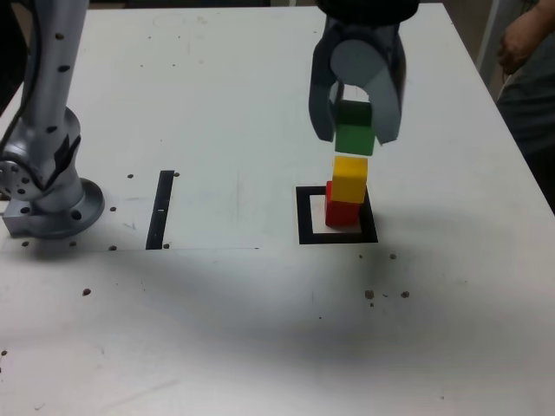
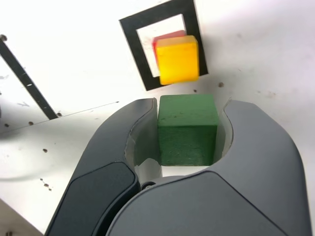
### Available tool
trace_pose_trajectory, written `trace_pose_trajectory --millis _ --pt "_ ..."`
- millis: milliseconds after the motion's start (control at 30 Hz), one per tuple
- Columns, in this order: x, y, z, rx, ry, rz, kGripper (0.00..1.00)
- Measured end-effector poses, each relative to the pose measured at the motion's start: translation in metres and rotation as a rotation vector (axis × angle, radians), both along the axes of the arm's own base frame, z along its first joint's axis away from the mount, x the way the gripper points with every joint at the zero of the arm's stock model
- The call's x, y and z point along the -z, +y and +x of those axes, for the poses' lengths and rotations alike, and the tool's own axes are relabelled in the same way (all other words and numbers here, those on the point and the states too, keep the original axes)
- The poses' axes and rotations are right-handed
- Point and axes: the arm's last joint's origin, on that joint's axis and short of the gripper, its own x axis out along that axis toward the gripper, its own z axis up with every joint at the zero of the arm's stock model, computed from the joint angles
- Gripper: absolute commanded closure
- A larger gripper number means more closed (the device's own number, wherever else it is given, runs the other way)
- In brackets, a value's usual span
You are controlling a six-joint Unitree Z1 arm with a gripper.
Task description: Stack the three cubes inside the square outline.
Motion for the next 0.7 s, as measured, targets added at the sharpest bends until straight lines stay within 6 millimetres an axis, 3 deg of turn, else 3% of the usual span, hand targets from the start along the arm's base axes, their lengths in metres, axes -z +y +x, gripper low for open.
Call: trace_pose_trajectory --millis 700 --pt "0.032 0.032 0.002 -0.036 0.072 -0.036 0.75"
